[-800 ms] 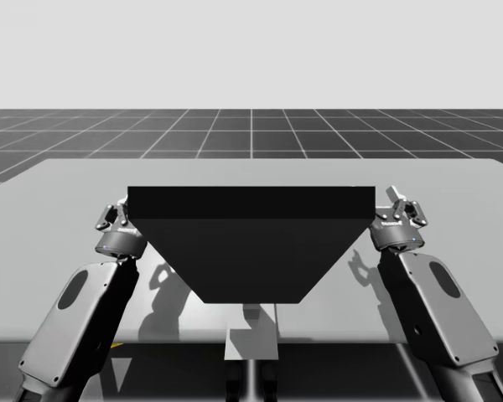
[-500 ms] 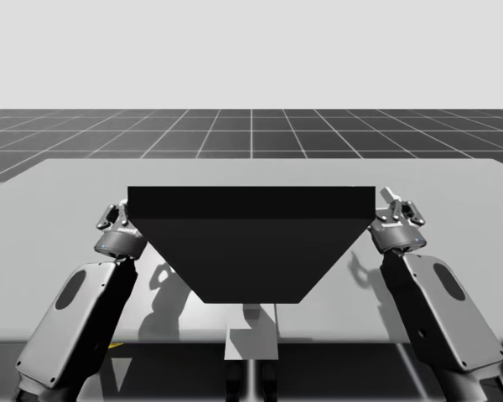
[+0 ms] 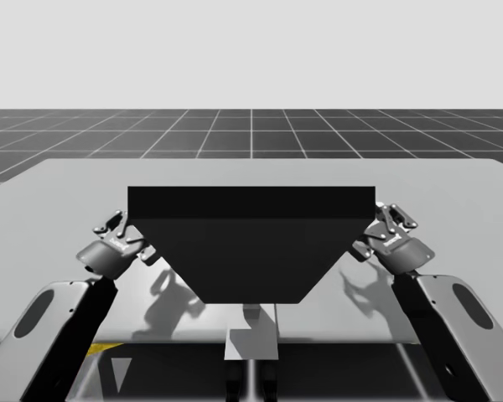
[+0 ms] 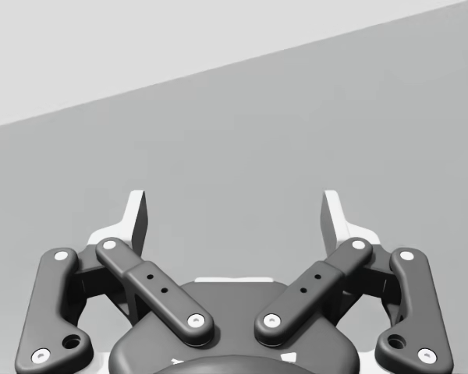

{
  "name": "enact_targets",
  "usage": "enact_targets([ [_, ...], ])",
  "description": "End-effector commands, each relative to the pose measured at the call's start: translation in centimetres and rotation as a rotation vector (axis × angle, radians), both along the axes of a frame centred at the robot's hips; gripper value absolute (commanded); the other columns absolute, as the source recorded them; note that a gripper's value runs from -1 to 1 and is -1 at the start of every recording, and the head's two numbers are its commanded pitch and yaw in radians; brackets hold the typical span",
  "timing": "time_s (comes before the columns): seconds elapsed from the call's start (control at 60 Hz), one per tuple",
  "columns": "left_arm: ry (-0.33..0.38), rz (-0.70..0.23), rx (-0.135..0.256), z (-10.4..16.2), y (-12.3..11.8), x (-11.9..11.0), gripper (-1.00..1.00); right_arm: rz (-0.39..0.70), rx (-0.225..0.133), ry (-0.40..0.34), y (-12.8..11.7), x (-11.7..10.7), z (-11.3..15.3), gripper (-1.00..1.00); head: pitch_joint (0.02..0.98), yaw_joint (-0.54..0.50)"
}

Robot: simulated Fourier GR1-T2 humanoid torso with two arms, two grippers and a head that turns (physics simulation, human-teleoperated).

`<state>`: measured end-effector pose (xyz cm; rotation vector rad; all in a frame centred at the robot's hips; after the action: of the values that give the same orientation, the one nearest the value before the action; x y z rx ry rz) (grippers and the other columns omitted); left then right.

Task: Reach around the screen and pick up the object behind it.

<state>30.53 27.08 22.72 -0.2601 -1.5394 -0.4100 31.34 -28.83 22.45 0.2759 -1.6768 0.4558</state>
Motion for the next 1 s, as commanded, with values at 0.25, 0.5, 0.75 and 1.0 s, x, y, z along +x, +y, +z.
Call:
enact_targets([
  [0.25,0.043,-0.196,0.04,0.1,3.1,-4.4,-1.0,0.23,-0.063,-0.065,-2.7,-3.2,-0.5,-1.0,0.071,-0.05],
  [0.5,0.067,-0.264,0.065,-0.6,3.8,-5.2,-1.0,0.371,-0.058,-0.079,-2.2,-4.5,-1.0,-1.0,0.073,-0.05],
  [0.75,0.082,-0.328,0.082,-1.5,2.1,-5.3,-1.0,0.434,0.002,-0.048,1.2,-3.7,-2.3,-1.0,0.084,-0.05],
  [1.0,0.072,-0.371,0.105,-1.5,0.5,-5.5,-1.0,0.482,-0.01,-0.009,3.7,-2.7,-3.9,-1.0,0.091,-0.06],
])
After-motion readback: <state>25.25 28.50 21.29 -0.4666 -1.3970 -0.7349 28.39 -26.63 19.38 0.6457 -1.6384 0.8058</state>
